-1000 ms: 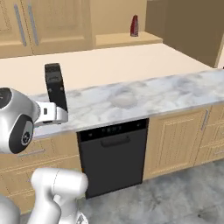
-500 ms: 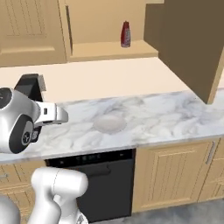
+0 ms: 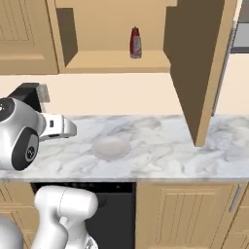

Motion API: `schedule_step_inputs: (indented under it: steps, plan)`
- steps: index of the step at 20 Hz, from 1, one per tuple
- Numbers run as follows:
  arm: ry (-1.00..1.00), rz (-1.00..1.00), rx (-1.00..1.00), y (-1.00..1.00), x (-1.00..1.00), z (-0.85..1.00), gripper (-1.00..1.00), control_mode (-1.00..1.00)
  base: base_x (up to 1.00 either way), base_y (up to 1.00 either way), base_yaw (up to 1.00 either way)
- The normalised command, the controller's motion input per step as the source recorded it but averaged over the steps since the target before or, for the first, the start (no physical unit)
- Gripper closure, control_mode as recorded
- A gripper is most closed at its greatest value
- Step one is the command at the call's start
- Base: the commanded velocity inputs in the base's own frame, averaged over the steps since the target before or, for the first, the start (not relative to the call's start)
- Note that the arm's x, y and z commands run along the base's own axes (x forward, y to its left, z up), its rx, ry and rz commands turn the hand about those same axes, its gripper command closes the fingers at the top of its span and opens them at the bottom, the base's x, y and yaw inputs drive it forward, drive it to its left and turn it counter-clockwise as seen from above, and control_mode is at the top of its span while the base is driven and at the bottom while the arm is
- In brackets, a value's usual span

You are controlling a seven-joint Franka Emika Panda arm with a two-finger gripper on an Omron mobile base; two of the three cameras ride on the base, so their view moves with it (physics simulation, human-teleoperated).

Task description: Move the hot dog bun to the plate on the dining table and place the condiment next to that plate. Then navigate to the fridge and take the sausage and place it on the plate as well.

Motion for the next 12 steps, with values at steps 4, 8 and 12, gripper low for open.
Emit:
schedule_step_inputs:
  steps: [4, 8, 12]
  plan:
    - [0.0, 0.0, 0.0, 0.0, 0.0, 0.0, -1.0, 1.0, 0.13, -0.55, 0.29]
    - [0.0, 0.0, 0.0, 0.0, 0.0, 0.0, -1.0, 1.0, 0.33, -0.58, 0.23]
    - [0.0, 0.0, 0.0, 0.0, 0.0, 0.0, -1.0, 1.0, 0.5, -0.44, 0.28]
